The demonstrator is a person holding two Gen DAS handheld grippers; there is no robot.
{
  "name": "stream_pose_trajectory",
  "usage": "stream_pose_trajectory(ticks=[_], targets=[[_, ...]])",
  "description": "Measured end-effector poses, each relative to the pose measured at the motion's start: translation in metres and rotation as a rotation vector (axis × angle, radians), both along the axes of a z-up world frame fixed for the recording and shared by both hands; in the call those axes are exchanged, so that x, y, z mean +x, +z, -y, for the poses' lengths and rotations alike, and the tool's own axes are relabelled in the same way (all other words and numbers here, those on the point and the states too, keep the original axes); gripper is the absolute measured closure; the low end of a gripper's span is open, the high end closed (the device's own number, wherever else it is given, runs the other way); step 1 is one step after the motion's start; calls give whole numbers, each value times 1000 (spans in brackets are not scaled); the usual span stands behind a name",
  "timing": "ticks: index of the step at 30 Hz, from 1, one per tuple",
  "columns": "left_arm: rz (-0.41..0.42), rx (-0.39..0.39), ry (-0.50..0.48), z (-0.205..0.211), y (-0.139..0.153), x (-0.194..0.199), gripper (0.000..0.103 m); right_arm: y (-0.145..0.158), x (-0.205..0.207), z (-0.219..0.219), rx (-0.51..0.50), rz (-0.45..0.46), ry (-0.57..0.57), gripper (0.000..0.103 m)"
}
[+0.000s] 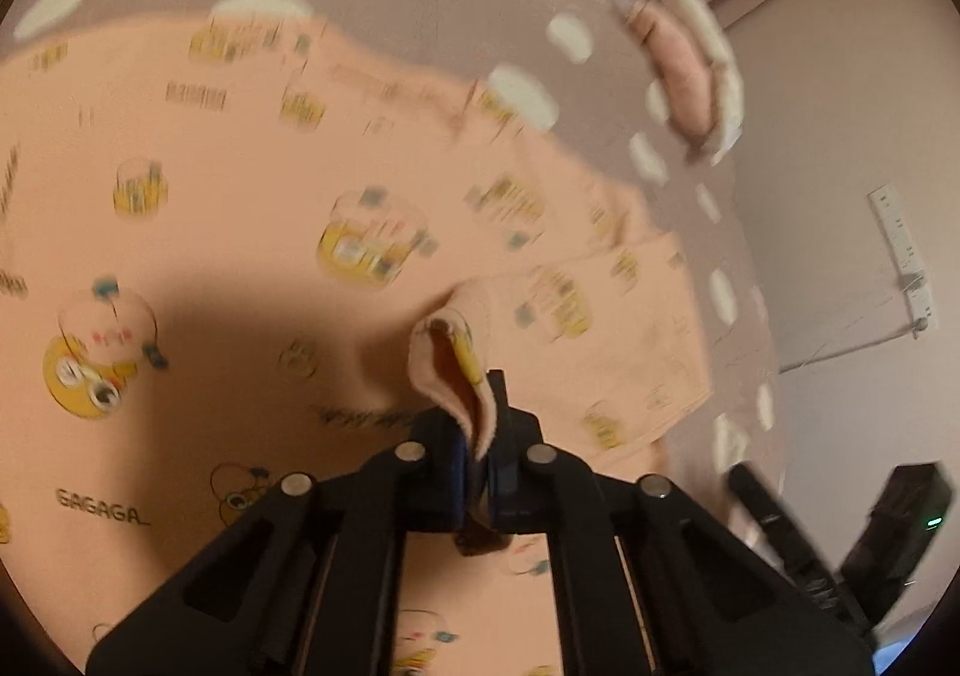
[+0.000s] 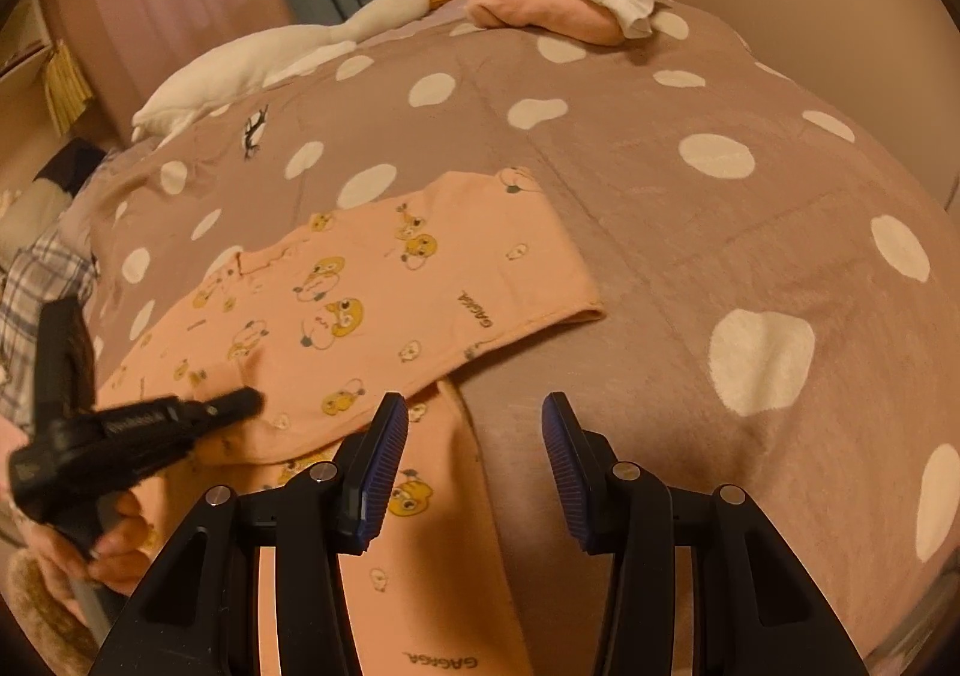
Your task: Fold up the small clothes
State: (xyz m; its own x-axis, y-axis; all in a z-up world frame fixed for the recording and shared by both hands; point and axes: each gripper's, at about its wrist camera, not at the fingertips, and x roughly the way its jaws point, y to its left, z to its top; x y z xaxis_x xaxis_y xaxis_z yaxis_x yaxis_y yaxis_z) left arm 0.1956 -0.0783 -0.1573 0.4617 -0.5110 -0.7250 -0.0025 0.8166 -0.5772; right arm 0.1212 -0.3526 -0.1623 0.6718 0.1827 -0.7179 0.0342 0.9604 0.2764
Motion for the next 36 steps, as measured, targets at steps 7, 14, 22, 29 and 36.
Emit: stream_pose_trajectory(ticks=[7,14,22,29,36], targets=[[167,49,-17,0,81,-2,99,-1,2,11,5,-12,-28,57],[236,87,17,-18,124,-3,99,1,7,13,23,-10,-27,57],[278,113,79,-46,148,-12,99,3,24,4,14,-20,6,57],[260,102,138,-72,152,-14,99,0,48,-12,13,-41,57,57],[248,119,188,-94,151,-14,99,-12,76,-32,18,-100,109,61]])
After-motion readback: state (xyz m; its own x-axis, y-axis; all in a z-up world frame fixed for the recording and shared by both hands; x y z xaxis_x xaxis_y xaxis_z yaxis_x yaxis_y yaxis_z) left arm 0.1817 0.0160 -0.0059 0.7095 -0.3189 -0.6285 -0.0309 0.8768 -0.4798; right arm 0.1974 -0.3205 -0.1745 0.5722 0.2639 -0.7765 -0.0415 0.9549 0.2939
